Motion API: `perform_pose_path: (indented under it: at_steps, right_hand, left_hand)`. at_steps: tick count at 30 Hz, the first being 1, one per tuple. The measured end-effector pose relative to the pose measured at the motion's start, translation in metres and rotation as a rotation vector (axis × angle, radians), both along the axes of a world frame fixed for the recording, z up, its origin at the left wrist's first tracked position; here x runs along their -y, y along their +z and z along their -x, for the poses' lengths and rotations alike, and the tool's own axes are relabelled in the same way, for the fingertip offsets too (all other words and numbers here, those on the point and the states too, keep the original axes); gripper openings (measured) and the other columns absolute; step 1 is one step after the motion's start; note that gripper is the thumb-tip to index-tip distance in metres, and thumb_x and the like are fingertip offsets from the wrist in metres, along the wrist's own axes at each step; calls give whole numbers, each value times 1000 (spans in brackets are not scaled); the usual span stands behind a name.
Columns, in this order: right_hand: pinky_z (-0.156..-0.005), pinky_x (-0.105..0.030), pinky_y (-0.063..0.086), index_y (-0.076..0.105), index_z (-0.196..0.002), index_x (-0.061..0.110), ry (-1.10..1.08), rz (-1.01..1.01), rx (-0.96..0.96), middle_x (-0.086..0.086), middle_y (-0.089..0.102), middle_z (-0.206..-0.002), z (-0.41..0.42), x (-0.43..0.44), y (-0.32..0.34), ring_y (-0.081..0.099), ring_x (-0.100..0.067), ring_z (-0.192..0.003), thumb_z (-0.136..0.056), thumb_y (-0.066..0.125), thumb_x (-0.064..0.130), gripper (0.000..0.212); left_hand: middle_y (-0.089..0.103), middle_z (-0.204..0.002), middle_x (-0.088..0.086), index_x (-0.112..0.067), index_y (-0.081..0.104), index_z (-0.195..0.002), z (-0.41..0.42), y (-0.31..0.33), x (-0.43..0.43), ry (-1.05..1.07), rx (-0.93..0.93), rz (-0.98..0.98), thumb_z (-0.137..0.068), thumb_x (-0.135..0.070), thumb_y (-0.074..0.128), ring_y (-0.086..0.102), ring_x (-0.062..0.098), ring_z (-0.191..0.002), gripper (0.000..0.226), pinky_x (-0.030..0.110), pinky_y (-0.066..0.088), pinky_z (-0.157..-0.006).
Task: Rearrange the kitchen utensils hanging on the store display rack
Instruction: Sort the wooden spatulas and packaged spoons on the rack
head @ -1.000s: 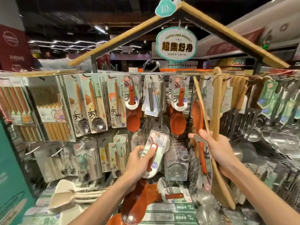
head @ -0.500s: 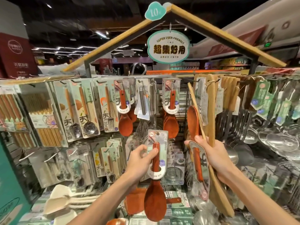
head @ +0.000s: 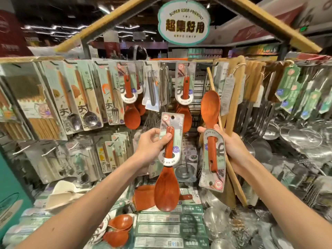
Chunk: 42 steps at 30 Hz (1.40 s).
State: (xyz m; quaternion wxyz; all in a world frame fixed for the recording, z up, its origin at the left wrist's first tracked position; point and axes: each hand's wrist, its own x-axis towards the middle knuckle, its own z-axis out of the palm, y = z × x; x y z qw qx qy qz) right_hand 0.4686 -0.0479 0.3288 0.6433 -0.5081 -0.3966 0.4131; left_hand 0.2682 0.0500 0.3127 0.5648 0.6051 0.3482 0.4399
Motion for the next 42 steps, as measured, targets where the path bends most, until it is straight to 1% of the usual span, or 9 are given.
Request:
perform_pose_path:
  at_steps: [7, 11, 18, 21, 25, 28, 30, 38, 42]
  right_hand:
    - [-54, -9, 50, 67, -117, 3, -34, 20, 87, 10, 77, -82, 4, 4, 6, 71, 2, -71, -103, 45, 29, 37]
    - [-57, -8, 50, 70, -114, -1, -41, 15, 178, 6, 78, -87, 2, 1, 3, 72, -1, -76, -101, 47, 28, 38]
    - [-56, -14, 54, 67, -115, 6, -25, -22, 134, -3, 78, -96, 9, -10, 2, 75, -10, -85, -98, 53, 28, 31]
    - [-56, -15, 54, 66, -113, 5, -34, -42, 111, -4, 78, -95, 11, -17, 5, 75, -11, -84, -97, 53, 27, 30]
    - [-58, -14, 54, 68, -110, 3, -52, -51, 114, -5, 78, -95, 9, -23, 3, 75, -11, -85, -96, 54, 28, 32]
    - [-61, -15, 54, 69, -112, 1, -61, -57, 124, -5, 78, -96, 7, -28, -1, 75, -12, -87, -96, 54, 28, 35]
    - [-60, -16, 55, 69, -110, -1, -55, -57, 94, -6, 78, -96, 7, -30, -3, 75, -14, -87, -95, 55, 27, 35]
    - [-54, -14, 52, 71, -104, -7, -66, -61, 80, -8, 78, -88, 3, -30, -3, 74, -12, -70, -95, 55, 22, 35]
    - [-53, -15, 52, 69, -105, -10, -69, -63, 76, -10, 78, -87, 0, -29, -2, 74, -13, -68, -96, 54, 20, 35]
  left_hand:
    - [69, -79, 1, -7, 62, -103, 17, 2, -16, 47, -39, -28, -98, -14, 61, 62, -3, -53, 9, 10, 42, -44]
    - [69, -86, 3, -5, 60, -106, 34, -6, -35, 95, -83, -7, -100, -20, 59, 60, 2, -55, 16, 14, 37, -43]
    - [73, -107, 9, -11, 63, -112, 71, 12, -81, 285, -39, 14, -99, -21, 59, 70, 24, -96, 16, 41, 55, -87]
    - [73, -104, 9, -12, 62, -106, 86, 38, -104, 396, 50, -60, -100, -19, 59, 70, 22, -90, 10, 43, 57, -86]
    - [66, -99, 5, -21, 57, -95, 95, 72, -129, 491, 124, -167, -101, -22, 58, 65, 9, -69, 6, 27, 55, -59]
    - [66, -116, 6, -23, 61, -100, 97, 86, -144, 496, 112, -219, -99, -29, 60, 66, 20, -102, 7, 47, 54, -95]
    - [64, -127, 8, -13, 60, -122, 93, 92, -147, 487, 87, -241, -99, -34, 60, 60, 24, -117, 31, 49, 46, -106]
    - [58, -136, 8, -12, 49, -140, 67, 104, -156, 392, -9, -250, -97, -39, 59, 59, 24, -119, 51, 48, 46, -104]
    - [65, -122, 8, -8, 52, -132, 60, 103, -161, 423, -20, -202, -101, -29, 57, 65, 20, -103, 39, 46, 52, -97]
